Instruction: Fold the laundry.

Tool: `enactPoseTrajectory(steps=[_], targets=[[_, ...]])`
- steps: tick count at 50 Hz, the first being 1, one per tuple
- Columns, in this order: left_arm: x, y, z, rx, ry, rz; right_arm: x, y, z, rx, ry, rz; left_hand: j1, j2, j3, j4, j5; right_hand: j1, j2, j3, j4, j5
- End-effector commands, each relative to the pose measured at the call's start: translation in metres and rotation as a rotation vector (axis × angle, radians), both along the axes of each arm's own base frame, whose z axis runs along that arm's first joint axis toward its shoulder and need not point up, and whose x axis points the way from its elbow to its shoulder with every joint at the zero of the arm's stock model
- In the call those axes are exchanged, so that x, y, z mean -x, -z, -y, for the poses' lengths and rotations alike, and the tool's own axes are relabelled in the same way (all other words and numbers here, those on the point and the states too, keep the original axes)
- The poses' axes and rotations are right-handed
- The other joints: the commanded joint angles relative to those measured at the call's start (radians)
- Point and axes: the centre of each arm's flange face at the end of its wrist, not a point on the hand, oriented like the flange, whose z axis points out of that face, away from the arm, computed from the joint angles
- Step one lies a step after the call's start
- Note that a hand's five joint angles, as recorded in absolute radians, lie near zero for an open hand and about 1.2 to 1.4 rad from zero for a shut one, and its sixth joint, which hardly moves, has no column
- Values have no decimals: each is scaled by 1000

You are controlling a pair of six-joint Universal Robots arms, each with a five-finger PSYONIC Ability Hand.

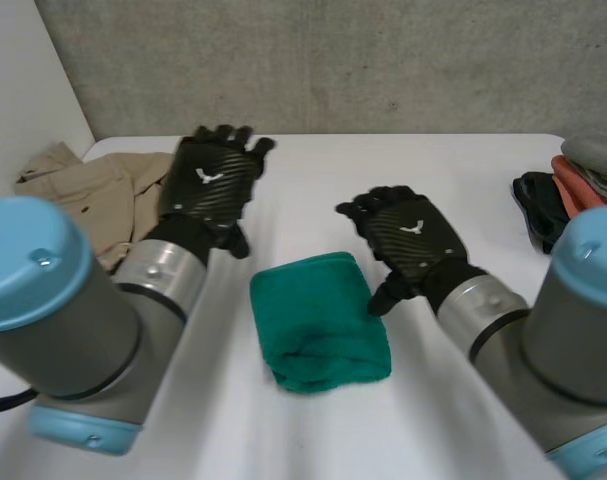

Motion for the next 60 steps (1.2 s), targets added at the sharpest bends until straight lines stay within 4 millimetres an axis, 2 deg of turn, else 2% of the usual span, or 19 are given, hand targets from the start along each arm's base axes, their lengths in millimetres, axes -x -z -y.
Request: enactPoseTrajectory(steps=[1, 3, 4, 8, 15, 19, 22, 26, 32, 34, 37, 38, 41, 46, 51, 60], targets=[[33, 28, -17, -219, 93, -60, 5, 9, 9, -227, -22, -4, 8, 0, -5, -3, -21, -53, -40, -32, -34, -44], [35, 41, -19, -286, 91, -43, -4, 23, 16, -278, -56, -18, 8, 0, -5, -3, -21, -53, -40, -32, -34, -44], [35, 55, -20, -354, 81, -20, -7, 28, 19, -294, -66, -18, 11, 3, -2, 0, -18, -53, -40, -32, -34, -44], [30, 89, -22, -481, 8, 53, -13, 44, 31, -340, -72, -41, 11, 3, -2, 0, -18, -53, -40, -32, -34, -44], [18, 122, -20, -540, -112, 171, -18, 83, 43, -400, -66, -124, 11, 3, -2, 0, -18, -53, -40, -32, -34, -44], [15, 127, -23, -551, -112, 220, -15, 85, 47, -334, -43, -204, 11, 3, -2, 0, -18, -53, -40, -32, -34, -44], [15, 124, -23, -543, -107, 224, -10, 82, 51, -248, -13, -301, 14, 5, 1, 3, -15, -53, -40, -32, -34, -44], [17, 106, -21, -498, -95, 200, -11, 69, 46, -156, 1, -364, 2, -6, -11, -8, -26, -53, -40, -32, -34, -44], [19, 46, -19, -365, -55, 101, -11, 56, 31, -63, -3, -322, -7, -15, -20, -17, -35, -53, -40, -32, -34, -44], [22, 27, -20, -324, -12, 72, -11, 49, 19, 2, -22, -291, -7, -15, -20, -17, -35, -53, -40, -32, -34, -44], [24, 16, -21, -304, 37, 54, -13, 44, 1, 46, -51, -265, -7, -15, -20, -17, -35, -53, -40, -32, -34, -44], [24, 12, -20, -300, 65, 44, -14, 48, -13, 58, -84, -259, -1, -9, -14, -11, -29, -53, -40, -32, -34, -44], [23, 10, -15, -303, 108, 37, -16, 63, -34, 49, -136, -262, 2, -6, -11, -8, -26, -53, -40, -32, -34, -44], [27, 10, -18, -320, 210, 35, -20, 80, -49, 56, -181, -257, 5, -3, -8, -6, -24, -53, -40, -32, -34, -44], [28, 11, -19, -326, 225, 36, -22, 96, -46, 54, -189, -273, 5, -3, -8, -6, -24, -53, -40, -32, -34, -44], [28, 15, -19, -334, 227, 39, -28, 107, -36, 127, -191, -293, 5, -3, -8, -6, -24, -53, -40, -32, -34, -44]])
